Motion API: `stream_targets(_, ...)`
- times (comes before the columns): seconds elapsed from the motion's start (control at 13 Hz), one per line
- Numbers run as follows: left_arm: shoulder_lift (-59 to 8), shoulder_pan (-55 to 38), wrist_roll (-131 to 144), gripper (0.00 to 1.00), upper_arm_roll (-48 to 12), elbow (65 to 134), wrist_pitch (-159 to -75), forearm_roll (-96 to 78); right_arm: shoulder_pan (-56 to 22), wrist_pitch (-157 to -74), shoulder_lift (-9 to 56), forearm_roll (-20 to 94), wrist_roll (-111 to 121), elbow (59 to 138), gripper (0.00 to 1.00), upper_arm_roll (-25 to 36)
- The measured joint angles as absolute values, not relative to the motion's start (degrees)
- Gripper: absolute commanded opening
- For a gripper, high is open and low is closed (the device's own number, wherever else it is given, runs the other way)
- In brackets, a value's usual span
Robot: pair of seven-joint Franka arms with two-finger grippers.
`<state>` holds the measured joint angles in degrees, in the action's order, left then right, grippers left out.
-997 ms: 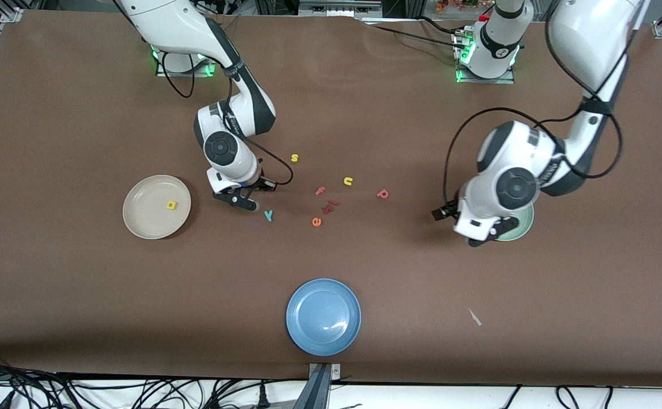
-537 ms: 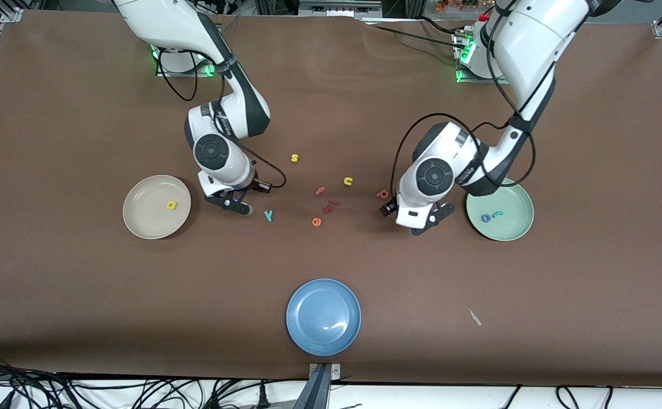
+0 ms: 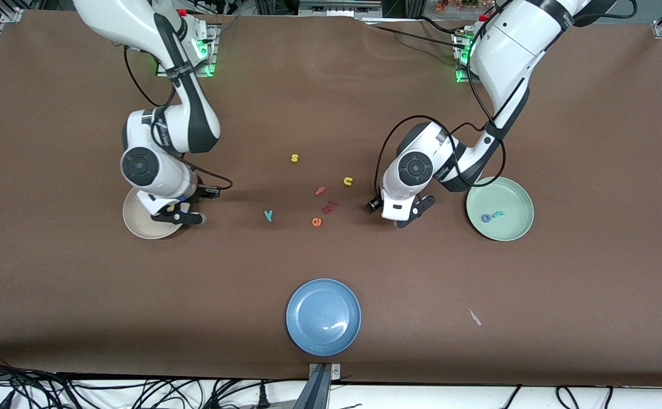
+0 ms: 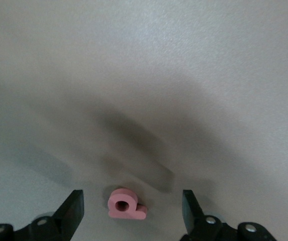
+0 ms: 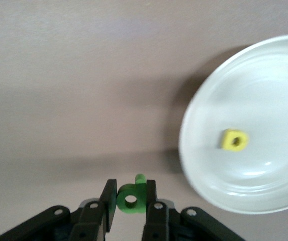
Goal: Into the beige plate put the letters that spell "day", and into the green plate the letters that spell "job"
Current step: 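Lower the green d onto the beige plate and open the right gripper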
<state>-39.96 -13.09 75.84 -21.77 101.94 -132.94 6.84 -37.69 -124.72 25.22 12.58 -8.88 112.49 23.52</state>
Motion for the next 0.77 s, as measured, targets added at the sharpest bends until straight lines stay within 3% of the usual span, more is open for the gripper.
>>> stream_targets(0.15,-40.1,-13.3,76.1,0.76,-21.8,102.0,-133.1,6.8,-37.6,-124.5,25.2,12.6,-1.5,112.8,0.16,27.1)
stream_targets(0.23,-40.2,-13.5,76.2,0.75,-21.8,102.4,-133.7,6.8,-37.5,-124.5,25.2,12.6,2.0,113.0,0.28,28.9)
stream_targets(0.31,-40.3,-13.7,76.3,0.75,-21.8,103.1,-134.8,6.8,-37.3,-124.5,25.4,12.5,5.3,113.2,0.71,30.2)
stream_targets(0.38,-40.3,-13.7,76.4,0.75,-21.8,104.0,-136.2,6.8,-36.7,-124.5,25.7,12.5,8.1,113.3,1.0,31.1)
stream_targets(0.54,-40.3,-13.7,76.8,0.74,-21.8,104.6,-137.5,6.8,-34.8,-124.7,26.3,12.5,11.8,113.3,1.0,31.5)
stream_targets(0.77,-40.2,-13.7,77.3,0.56,-21.8,104.6,-137.8,6.8,-35.0,-124.7,26.4,12.6,11.6,112.8,1.0,31.0)
